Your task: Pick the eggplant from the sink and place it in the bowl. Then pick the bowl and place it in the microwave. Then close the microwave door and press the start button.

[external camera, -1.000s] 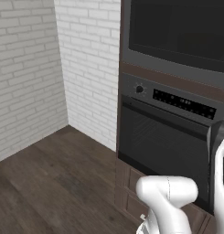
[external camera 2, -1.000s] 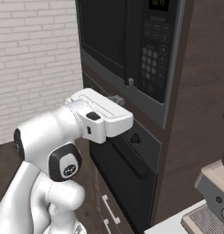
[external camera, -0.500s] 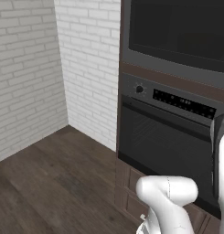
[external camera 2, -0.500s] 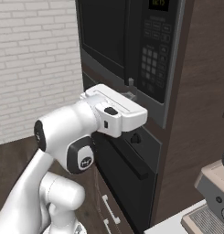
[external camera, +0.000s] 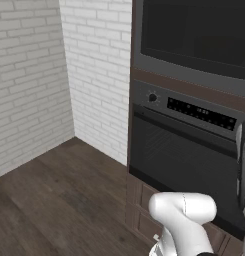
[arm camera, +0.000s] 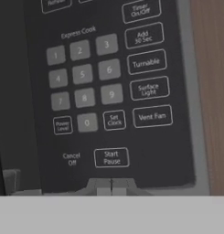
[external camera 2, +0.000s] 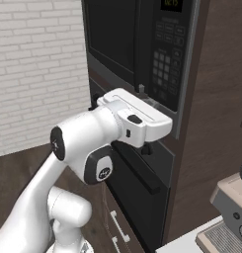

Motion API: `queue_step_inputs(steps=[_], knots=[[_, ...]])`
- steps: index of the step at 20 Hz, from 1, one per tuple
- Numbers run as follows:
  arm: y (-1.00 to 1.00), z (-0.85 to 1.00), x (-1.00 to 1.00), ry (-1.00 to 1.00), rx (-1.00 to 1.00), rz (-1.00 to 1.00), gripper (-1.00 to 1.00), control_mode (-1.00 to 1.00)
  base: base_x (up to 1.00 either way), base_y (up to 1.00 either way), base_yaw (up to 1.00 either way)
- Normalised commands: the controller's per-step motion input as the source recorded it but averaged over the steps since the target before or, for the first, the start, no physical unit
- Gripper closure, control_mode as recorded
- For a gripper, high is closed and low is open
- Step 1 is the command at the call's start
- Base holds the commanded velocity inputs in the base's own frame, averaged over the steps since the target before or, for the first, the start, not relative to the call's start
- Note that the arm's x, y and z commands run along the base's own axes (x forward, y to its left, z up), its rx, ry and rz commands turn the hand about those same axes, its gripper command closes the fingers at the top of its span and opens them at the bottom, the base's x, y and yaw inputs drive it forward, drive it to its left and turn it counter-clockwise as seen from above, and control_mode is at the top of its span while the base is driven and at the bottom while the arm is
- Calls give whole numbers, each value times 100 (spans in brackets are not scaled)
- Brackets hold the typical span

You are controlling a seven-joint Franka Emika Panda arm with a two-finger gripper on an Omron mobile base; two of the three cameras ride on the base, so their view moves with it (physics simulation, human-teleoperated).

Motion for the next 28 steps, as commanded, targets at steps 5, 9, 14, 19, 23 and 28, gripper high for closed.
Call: queue_step_inputs(steps=[5,9,14,19,23,28], knots=[[0,0,8,0,0,0,100,-100,0,0,0],[-4,0,16,0,0,0,100,-100,0,0,0],[-10,4,15,0,2,0,100,-100,0,0,0],[-22,5,20,0,5,0,100,-100,0,0,0],[-32,0,54,3,5,1,100,-100,0,0,0],[-53,0,76,3,12,7,100,-100,0,0,0]])
